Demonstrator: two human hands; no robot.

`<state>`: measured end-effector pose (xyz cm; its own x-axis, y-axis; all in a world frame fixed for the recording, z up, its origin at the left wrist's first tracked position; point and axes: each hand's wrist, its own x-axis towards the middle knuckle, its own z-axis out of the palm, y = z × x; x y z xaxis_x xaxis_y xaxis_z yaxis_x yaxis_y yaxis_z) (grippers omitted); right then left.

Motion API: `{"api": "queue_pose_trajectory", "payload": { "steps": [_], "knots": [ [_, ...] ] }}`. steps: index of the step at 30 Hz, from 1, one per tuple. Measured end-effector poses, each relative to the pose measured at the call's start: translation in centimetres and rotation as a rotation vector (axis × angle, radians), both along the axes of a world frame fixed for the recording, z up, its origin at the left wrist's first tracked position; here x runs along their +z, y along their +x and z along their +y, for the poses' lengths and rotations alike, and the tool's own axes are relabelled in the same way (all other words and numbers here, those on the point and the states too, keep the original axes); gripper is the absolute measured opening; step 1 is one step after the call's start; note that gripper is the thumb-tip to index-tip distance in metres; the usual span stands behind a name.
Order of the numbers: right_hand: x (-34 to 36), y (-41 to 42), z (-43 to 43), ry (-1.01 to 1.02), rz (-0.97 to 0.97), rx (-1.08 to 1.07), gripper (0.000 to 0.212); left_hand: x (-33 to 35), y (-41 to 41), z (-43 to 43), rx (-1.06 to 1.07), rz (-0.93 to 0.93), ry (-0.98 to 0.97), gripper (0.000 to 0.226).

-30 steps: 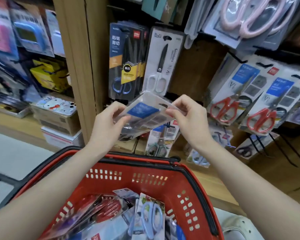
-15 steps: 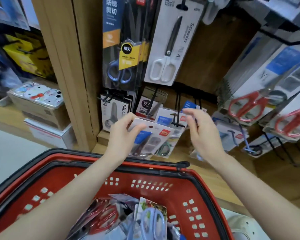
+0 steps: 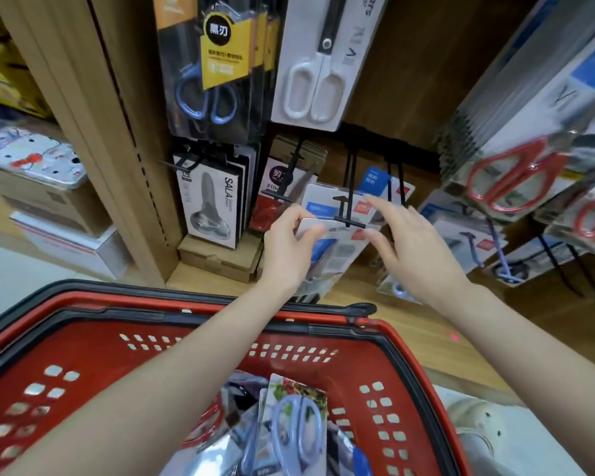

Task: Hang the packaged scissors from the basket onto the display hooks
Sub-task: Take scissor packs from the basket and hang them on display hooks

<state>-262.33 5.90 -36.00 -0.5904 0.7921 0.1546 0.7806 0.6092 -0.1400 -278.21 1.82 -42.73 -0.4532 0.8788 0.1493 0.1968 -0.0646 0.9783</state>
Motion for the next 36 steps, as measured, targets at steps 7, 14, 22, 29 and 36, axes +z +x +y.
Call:
{"api": "queue_pose_trajectory", "payload": {
  "steps": [7,14,22,29,36],
  "knots": [
    [-0.3,-1.1,0.8,0.069,0.019,0.143,0.034,-0.4,0.6,1.7,-0.006,-0.046,-0.003,0.016],
    [-0.6,0.4,1.6,0.064,-0.040,0.102,0.047,-0.7,0.5,2.8,0.074,-0.069,-0.025,0.012],
    [-1.7,1.9,2.0,-0.056,-0.058,-0.040,0.075,-1.6,0.0,6.0,0.036,-0.080,-0.107,0.013],
    [-1.8,2.0,1.9,-0.022,-0.066,-0.031,0.067,-1.7,0.3,6.0,0.040,-0.007,-0.125,0.021],
    [-1.9,2.7,-0.9,0.088,-0.023,-0.038,0.053,-0.9,0.3,-0.4,-0.001,0.205,-0.295,0.038]
  ]
}}
